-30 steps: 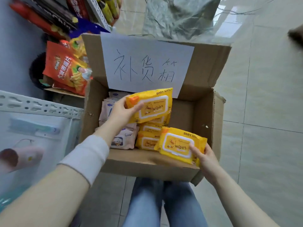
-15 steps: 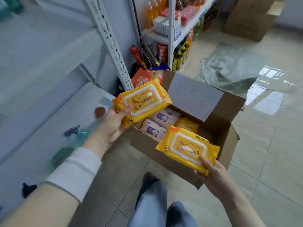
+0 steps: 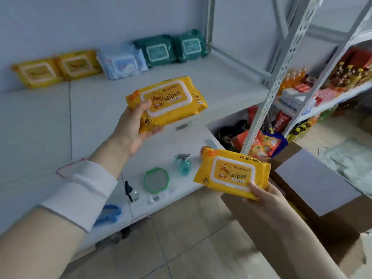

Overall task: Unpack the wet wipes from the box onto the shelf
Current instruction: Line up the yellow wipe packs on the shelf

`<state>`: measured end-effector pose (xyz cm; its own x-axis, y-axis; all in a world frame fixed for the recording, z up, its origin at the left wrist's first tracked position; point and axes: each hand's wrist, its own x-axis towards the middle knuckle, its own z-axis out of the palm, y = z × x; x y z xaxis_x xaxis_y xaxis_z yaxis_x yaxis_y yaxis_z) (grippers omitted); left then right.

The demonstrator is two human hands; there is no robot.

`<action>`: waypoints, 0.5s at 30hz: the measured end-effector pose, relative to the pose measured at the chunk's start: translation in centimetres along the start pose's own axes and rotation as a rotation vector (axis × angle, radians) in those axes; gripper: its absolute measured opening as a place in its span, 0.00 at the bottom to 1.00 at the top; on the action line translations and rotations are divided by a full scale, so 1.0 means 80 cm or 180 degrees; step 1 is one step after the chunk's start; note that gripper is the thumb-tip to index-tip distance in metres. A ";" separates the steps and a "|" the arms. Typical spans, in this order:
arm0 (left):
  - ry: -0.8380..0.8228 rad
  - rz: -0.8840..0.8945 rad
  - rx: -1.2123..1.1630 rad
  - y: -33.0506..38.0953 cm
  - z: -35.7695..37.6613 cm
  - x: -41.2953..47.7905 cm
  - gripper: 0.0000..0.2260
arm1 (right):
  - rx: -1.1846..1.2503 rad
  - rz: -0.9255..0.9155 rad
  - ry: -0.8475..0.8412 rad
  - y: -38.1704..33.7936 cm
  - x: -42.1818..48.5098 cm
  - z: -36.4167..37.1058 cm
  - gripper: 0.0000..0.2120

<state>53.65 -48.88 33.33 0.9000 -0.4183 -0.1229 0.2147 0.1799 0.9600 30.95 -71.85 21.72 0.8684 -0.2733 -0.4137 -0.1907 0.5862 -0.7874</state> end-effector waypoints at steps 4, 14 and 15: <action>0.0745 0.0260 -0.0100 0.051 -0.122 0.002 0.06 | -0.0273 -0.0080 -0.0260 0.002 0.048 0.115 0.47; 0.1291 0.0263 -0.0128 0.070 -0.328 0.070 0.18 | -0.0664 -0.0011 -0.0712 0.001 0.184 0.285 0.26; 0.1316 0.0274 -0.0142 0.071 -0.340 0.083 0.17 | -0.0661 0.0010 -0.0723 -0.004 0.203 0.296 0.20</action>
<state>71.17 -26.43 31.11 0.9898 -0.0094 -0.1421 0.1402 0.2407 0.9604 55.92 -58.43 26.09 0.9433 -0.0804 -0.3220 -0.2627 0.4119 -0.8726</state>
